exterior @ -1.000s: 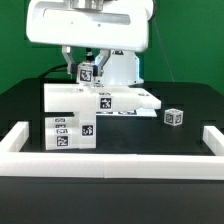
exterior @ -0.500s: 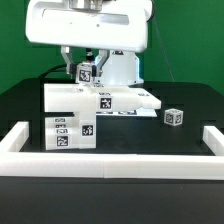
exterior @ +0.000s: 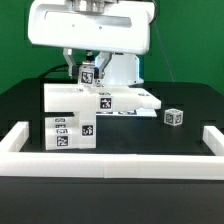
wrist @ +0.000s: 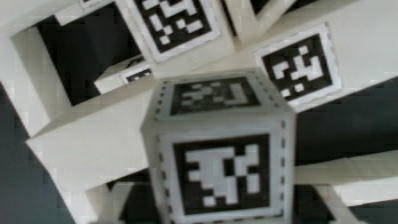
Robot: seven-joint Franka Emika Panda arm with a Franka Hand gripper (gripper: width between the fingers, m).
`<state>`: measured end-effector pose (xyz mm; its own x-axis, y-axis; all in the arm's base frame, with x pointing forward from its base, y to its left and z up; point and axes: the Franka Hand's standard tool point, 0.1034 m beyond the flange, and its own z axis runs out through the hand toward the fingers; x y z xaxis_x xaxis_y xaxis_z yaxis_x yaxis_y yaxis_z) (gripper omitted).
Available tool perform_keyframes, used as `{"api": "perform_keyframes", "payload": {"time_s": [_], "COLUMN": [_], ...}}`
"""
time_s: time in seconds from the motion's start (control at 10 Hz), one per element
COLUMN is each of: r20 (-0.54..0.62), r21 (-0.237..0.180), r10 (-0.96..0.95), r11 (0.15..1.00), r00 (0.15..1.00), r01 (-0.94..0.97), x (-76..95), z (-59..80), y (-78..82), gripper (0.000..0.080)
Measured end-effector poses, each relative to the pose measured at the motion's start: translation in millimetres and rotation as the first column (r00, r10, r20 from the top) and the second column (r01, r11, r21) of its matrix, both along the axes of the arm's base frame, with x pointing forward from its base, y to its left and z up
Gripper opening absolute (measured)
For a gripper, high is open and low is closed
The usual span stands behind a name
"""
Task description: Assemble chair
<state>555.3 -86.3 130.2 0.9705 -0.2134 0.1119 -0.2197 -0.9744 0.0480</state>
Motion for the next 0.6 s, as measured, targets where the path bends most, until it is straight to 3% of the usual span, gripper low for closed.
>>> {"api": "perform_keyframes", "payload": {"time_s": [0.6], "r20": [0.009], "r21": [-0.004], "r10": [-0.001], "r11": [1.0], "r00": [1.0], "r01": [0.001], "x": [1.6], "z": [0.3], "y": [0.2], "gripper": [0.029]}}
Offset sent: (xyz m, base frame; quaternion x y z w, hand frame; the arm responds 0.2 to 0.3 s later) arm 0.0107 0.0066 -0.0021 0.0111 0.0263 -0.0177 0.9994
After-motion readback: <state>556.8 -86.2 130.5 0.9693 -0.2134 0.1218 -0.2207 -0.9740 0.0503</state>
